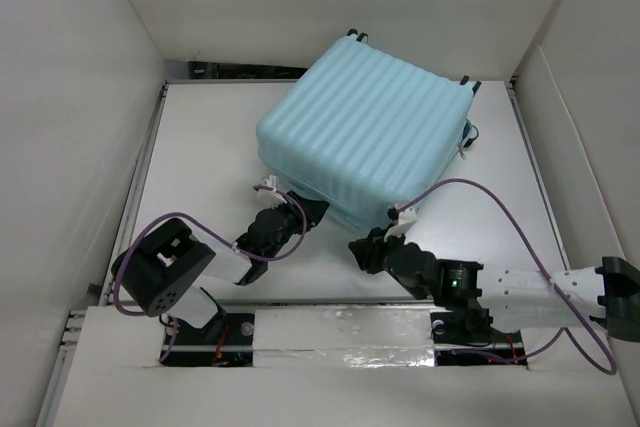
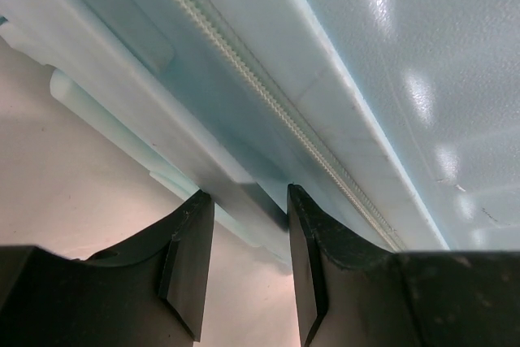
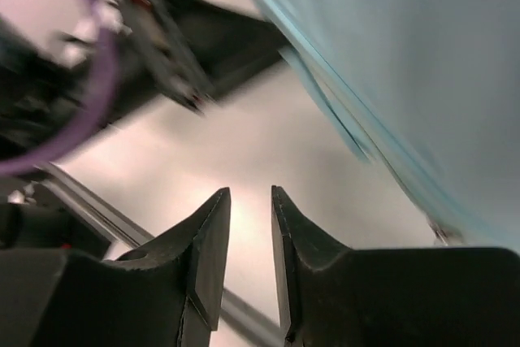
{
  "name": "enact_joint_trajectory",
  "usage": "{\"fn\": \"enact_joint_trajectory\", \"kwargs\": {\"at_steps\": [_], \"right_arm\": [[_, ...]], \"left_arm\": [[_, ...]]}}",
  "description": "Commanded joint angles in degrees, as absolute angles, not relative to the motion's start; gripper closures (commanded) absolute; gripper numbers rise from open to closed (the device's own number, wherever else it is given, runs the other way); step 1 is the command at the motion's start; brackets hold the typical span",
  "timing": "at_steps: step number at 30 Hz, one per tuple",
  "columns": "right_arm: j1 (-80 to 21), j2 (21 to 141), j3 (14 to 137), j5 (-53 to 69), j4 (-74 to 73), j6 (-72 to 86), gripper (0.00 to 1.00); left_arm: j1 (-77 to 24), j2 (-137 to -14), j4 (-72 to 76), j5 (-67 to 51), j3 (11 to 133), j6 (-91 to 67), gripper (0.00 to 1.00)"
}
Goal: Pack the luggage
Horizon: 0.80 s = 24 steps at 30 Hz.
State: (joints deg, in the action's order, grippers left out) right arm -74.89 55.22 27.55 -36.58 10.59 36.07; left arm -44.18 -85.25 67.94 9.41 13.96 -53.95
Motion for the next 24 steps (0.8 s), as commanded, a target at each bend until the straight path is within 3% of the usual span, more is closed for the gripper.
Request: {"fn": "enact_joint_trajectory", "kwargs": {"at_steps": [1, 16, 19, 22, 24], "right_arm": [[-76.2, 53.7, 23.9, -42.7, 0.2, 51.2, 0.67], [-78.3, 53.2, 27.1, -50.9, -17.6, 62.8, 0.67], [-78.8, 52.2, 26.5, -52.4, -19.6, 64.7, 0.58], [-78.8, 50.6, 27.7, -54.1, -17.9, 59.9, 0.57], [-78.8, 48.1, 30.7, -53.4, -15.8, 50.6, 0.65]], "left_arm": [[-45.4, -81.2, 76.8, 2.8, 15.8, -46.7, 1.00], [-46.0, -85.0, 80.6, 1.1, 15.6, -49.3, 1.00], [-46.0, -85.5, 81.1, 0.8, 15.9, -49.4, 1.00], [-46.0, -85.5, 81.6, 0.6, 15.9, -49.3, 1.00], [-46.0, -84.6, 80.9, 0.7, 15.9, -48.9, 1.00]]}}
